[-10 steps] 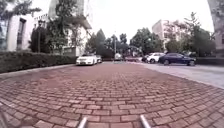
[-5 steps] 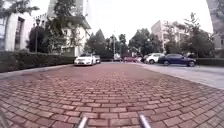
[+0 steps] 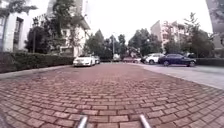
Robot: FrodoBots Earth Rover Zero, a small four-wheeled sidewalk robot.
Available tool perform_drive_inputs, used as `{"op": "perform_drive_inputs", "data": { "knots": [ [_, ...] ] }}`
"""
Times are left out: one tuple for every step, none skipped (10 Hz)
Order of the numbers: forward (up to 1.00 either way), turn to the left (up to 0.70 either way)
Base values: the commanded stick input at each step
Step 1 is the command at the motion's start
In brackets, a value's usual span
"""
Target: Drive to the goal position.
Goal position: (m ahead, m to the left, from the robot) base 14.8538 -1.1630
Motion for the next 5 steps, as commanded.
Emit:
{"op": "perform_drive_inputs", "data": {
  "knots": [
    [0.45,0.16],
    [0.59,0.16],
    [0.70,0.14],
    [0.70,0.14],
    [0.70,0.14]
  ]
}}
